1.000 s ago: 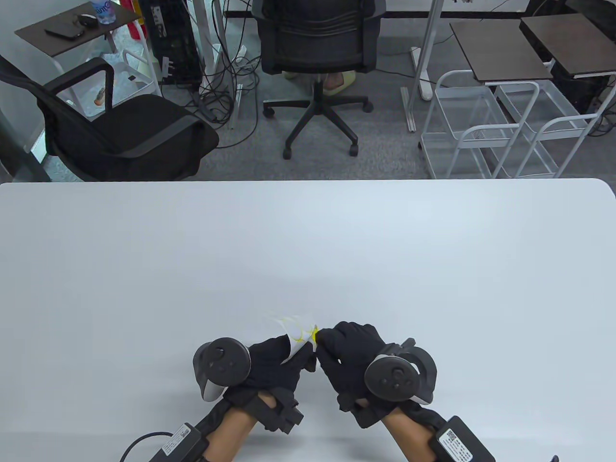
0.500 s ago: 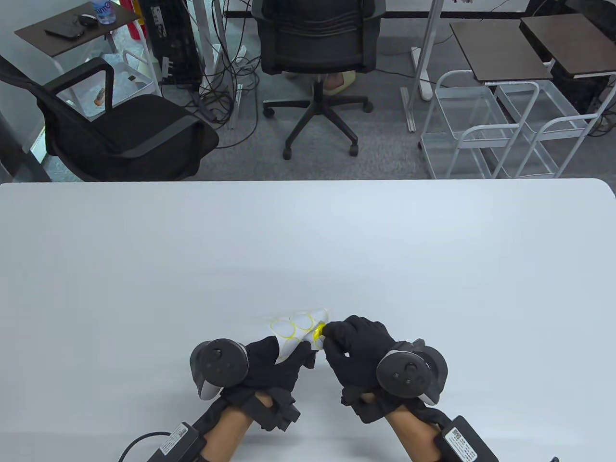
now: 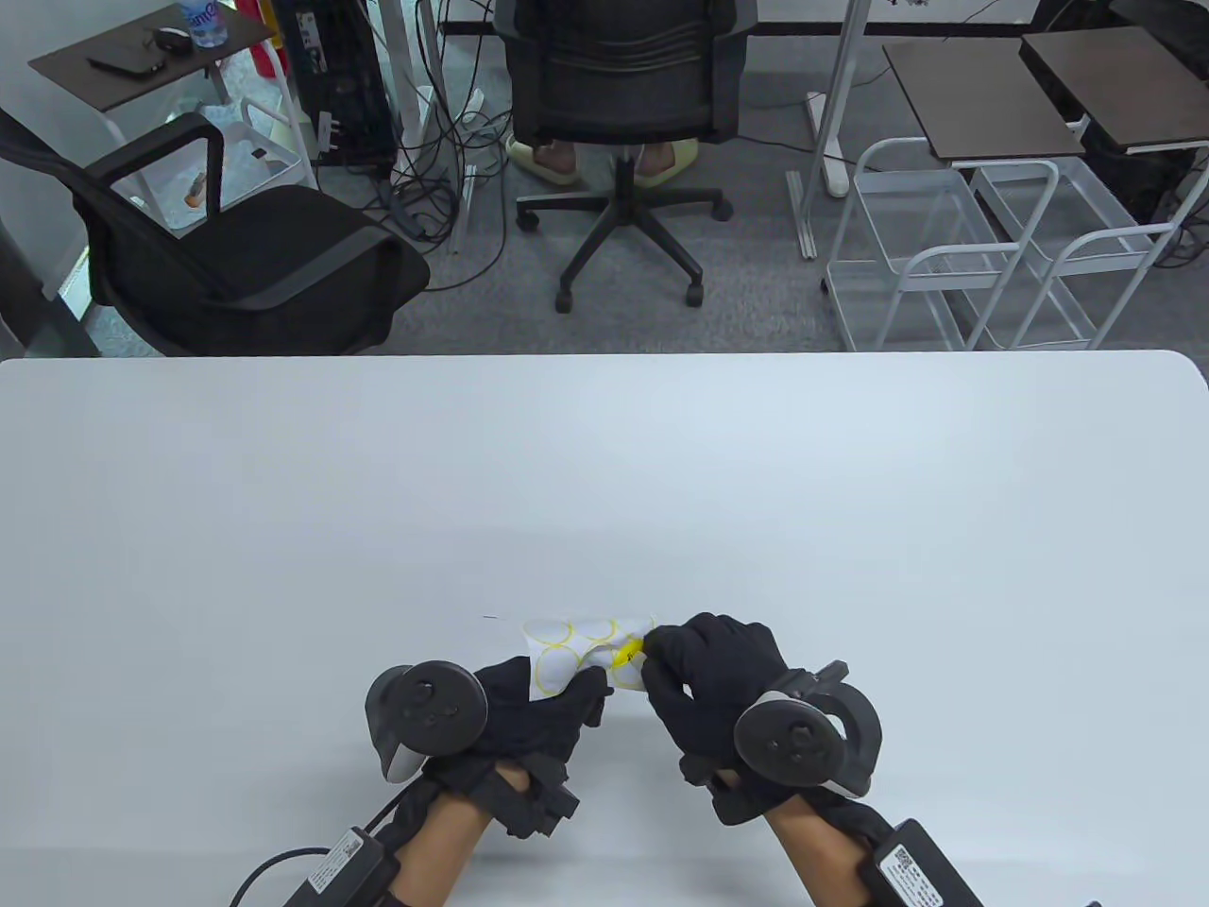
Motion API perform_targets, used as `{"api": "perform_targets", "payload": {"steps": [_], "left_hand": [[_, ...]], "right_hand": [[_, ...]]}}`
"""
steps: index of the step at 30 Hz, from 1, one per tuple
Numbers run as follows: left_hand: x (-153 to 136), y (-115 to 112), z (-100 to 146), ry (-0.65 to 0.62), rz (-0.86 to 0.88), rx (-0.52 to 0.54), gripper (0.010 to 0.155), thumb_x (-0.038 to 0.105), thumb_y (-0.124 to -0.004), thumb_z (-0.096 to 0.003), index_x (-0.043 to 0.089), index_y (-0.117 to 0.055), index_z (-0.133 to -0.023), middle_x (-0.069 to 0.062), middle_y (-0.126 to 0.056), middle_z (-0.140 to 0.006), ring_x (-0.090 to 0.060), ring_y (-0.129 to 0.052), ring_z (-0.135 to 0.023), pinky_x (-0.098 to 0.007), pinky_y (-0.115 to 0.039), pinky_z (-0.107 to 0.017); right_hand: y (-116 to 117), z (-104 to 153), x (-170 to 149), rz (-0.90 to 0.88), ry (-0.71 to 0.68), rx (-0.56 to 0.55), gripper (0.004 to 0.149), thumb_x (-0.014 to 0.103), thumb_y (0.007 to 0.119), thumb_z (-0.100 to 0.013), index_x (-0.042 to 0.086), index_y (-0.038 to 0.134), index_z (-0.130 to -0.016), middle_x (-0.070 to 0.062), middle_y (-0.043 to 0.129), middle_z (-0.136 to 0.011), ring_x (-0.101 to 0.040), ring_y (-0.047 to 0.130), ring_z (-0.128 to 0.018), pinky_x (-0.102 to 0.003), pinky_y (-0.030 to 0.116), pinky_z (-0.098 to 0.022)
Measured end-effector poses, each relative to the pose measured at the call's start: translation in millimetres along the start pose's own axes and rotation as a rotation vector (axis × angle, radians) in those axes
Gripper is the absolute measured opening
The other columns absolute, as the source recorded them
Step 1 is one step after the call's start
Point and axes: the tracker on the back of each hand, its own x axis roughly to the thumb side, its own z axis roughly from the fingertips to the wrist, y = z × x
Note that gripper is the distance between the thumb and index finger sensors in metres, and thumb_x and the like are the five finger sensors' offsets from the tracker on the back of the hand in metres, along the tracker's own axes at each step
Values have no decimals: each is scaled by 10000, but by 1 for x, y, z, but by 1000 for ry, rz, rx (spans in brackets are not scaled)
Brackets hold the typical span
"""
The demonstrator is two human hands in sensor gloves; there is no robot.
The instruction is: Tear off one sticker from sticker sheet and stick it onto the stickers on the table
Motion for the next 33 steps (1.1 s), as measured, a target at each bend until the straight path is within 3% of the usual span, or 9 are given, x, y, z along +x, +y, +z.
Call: {"api": "perform_targets", "payload": {"steps": [7,19,26,29,33], "left_hand": [[10,-1,-3,1,-162,-52,432,441,-806,-472,89,-972,-659,6,-1078,-394,-226,-1142,-367,-399,-991,-289],[-5,1,-3,52,-161,-86,427,425,-801,-474,87,-966,-674,-8,-1081,-410,-245,-1139,-387,-412,-985,-302],[-25,27,-2,139,-79,44,428,424,-789,-482,91,-958,-691,-17,-1083,-439,-259,-1136,-413,-421,-980,-319],[-39,48,4,193,-15,188,429,422,-787,-487,99,-952,-715,-35,-1086,-477,-284,-1129,-447,-438,-971,-341],[-57,73,14,258,51,350,431,423,-789,-493,107,-947,-739,-53,-1088,-522,-314,-1120,-485,-455,-961,-366]], "right_hand": [[-1,0,3,67,-35,15,398,343,851,-446,72,911,-731,-59,955,-460,-210,907,-272,-512,799,-311],[-17,-1,-6,12,20,-72,399,342,830,-452,74,899,-738,-60,945,-470,-210,901,-278,-512,796,-310],[-21,-7,-10,35,39,-87,396,338,837,-453,74,901,-741,-61,949,-473,-212,904,-280,-515,795,-311],[-11,-20,-7,123,20,-30,396,339,840,-457,76,898,-748,-60,952,-479,-212,907,-283,-515,795,-314],[19,-45,6,241,3,96,398,341,846,-454,80,897,-751,-60,951,-487,-216,906,-295,-517,790,-328]]}}
